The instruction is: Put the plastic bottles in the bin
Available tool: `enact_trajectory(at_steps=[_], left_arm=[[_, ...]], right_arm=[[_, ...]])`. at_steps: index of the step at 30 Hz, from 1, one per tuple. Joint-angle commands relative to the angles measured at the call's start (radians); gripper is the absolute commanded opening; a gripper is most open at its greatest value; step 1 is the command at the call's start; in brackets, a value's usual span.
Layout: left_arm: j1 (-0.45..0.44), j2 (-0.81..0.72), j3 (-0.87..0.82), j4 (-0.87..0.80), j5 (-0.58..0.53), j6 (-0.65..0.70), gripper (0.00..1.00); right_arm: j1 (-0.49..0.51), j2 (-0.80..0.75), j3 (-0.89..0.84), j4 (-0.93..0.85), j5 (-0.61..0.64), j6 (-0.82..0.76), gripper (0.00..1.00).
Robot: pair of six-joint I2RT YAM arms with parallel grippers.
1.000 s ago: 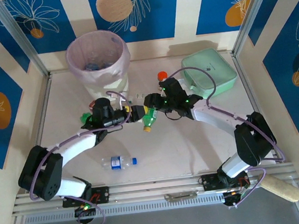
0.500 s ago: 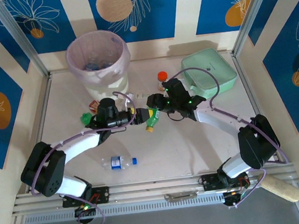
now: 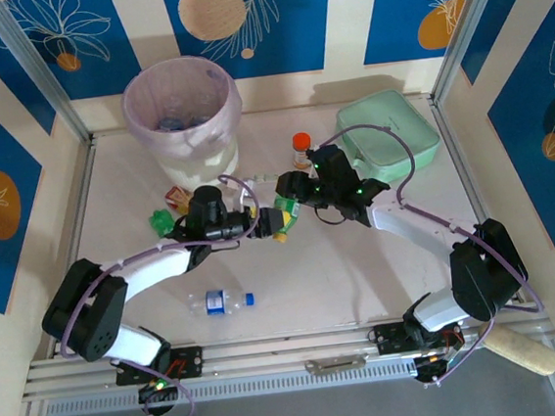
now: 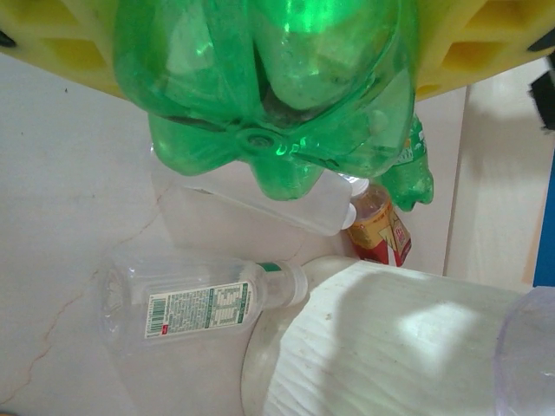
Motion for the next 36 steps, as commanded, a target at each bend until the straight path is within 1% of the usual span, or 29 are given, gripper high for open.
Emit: enact_trajectory(at_steps=[1,8,13,16,19,23,25,28,30,32,35,36], left_arm=[[-0.017,0.021,0.040,0.026,0.035,0.016,0.95],[-0.019,0.040,0.049,0.046,0.024,0.013,0.91],[-0.020,0.061,0.063,0.077,0.027,0.000,0.85],[-0.020,0.076,0.065,0.098,0.035,-0.014,0.78],[-0.018,0.084,0.061,0.110,0.040,-0.025,0.68],[-0.016,0.073,0.046,0.109,0.018,-0.023,0.61],[-0.013,0.060,0.036,0.102,-0.001,-0.020,0.58],[0.000,0.039,0.020,0.086,-0.039,-0.017,0.45],[0.015,0.021,0.004,0.082,-0.061,-0.019,0.43],[0.032,0.009,-0.009,0.077,-0.070,-0.023,0.42],[0.070,-0.020,-0.016,0.045,-0.075,-0.013,0.41],[0.086,-0.033,-0.015,0.024,-0.079,-0.005,0.38]], right_arm=[[0.008,-0.011,0.014,0.031,-0.004,0.012,0.54],[0.022,0.000,0.023,0.037,-0.019,0.020,0.54],[0.034,0.014,0.027,0.038,-0.031,0.027,0.54],[0.039,0.016,0.028,0.040,-0.031,0.027,0.54],[0.042,0.015,0.028,0.038,-0.028,0.026,0.54],[0.039,0.007,0.023,0.033,-0.018,0.025,0.56],[0.039,0.003,0.023,0.030,-0.013,0.025,0.59],[0.038,-0.007,0.022,0.023,-0.006,0.023,0.68],[0.034,-0.017,0.020,0.020,-0.005,0.020,0.75],[0.027,-0.030,0.016,0.015,-0.004,0.018,0.81],[0.001,-0.058,0.006,0.000,0.004,0.016,0.84],[-0.010,-0.070,0.000,-0.006,0.008,0.016,0.84]])
